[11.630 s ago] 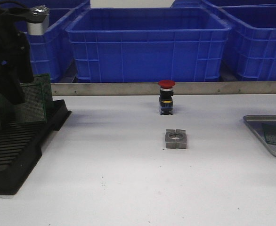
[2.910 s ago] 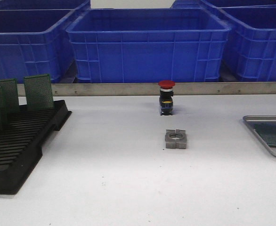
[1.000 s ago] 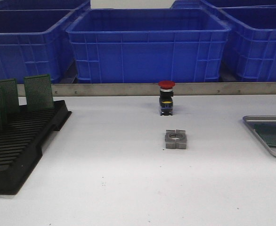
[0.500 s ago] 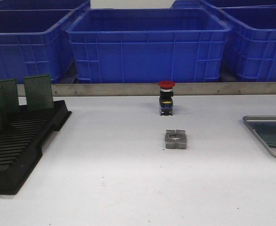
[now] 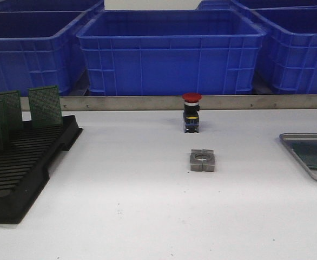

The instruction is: Place circuit board on tray

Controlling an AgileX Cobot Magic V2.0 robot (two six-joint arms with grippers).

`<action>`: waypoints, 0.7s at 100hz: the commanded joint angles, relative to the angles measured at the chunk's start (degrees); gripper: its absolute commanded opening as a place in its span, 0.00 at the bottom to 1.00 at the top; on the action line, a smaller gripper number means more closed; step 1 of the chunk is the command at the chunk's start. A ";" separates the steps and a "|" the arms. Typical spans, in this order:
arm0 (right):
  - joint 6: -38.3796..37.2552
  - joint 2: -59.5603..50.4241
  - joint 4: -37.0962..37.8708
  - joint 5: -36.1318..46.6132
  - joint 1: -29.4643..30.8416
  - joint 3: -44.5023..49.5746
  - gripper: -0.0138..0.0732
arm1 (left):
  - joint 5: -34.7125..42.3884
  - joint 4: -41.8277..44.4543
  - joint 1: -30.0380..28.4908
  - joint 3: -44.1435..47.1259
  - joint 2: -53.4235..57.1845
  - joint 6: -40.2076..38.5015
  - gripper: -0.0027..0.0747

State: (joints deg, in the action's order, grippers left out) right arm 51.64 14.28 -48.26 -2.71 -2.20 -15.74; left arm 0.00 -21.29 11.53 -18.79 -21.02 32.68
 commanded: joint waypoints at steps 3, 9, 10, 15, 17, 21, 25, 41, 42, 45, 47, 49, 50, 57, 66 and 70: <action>0.32 0.47 -0.61 3.44 -0.01 -1.35 0.08 | 3.81 18.93 0.02 -1.49 -0.29 -20.33 0.01; 0.32 0.47 -0.61 3.44 -0.01 -1.35 0.08 | 3.81 25.07 0.02 -1.49 -0.29 -25.29 0.01; 0.32 0.47 -0.61 3.44 -0.01 -1.35 0.08 | 3.81 25.96 0.02 -1.49 -0.29 -26.06 0.01; 0.32 0.47 -0.61 3.44 -0.01 -1.35 0.08 | 3.71 26.85 0.02 -1.49 -0.29 -26.76 0.01; 0.32 0.47 -0.61 3.44 -0.01 -1.35 0.08 | 3.71 26.85 -0.09 -1.49 -0.29 -26.76 0.01; 0.32 0.47 -0.61 3.44 -0.01 -1.35 0.08 | 3.62 26.99 -0.21 -1.49 -0.29 -26.76 0.01; 0.32 0.47 -0.61 3.44 -0.01 -1.35 0.08 | 3.62 26.99 -0.79 -1.15 -0.29 -26.76 0.01; 0.32 0.47 -0.61 3.44 -0.01 -1.35 0.08 | 4.26 26.99 -3.78 2.12 1.03 -26.97 0.01; 0.32 0.47 -0.61 3.44 -0.01 -1.35 0.08 | 4.39 26.99 -3.90 2.34 1.20 -26.97 0.01; 0.32 0.47 -0.61 3.44 -0.01 -1.35 0.08 | 4.64 26.99 -4.45 3.54 2.19 -26.97 0.01; 0.32 0.47 -0.61 3.44 -0.01 -1.35 0.08 | 4.86 27.11 -4.66 4.03 2.65 -26.97 0.01; 0.32 0.47 -0.61 3.44 -0.01 -1.35 0.08 | 5.06 27.21 -5.01 4.79 3.36 -26.97 0.01; 0.32 0.47 -0.61 3.44 -0.01 -1.35 0.08 | 5.24 27.23 -5.23 5.31 3.85 -26.97 0.01; 0.32 0.47 -0.61 3.44 -0.01 -1.35 0.08 | 5.70 27.23 -6.33 7.94 6.65 -26.97 0.01; 0.32 0.47 -0.61 3.44 -0.01 -1.35 0.08 | 5.93 27.23 -8.10 11.06 10.75 -26.97 0.01; 0.32 0.47 -0.61 3.44 -0.01 -1.35 0.08 | 5.93 27.23 -8.90 12.57 12.36 -26.97 0.01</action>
State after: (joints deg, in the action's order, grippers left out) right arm 51.64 14.28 -48.38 -2.71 -2.20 -15.74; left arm 0.80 5.96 3.91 -6.95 -11.05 6.40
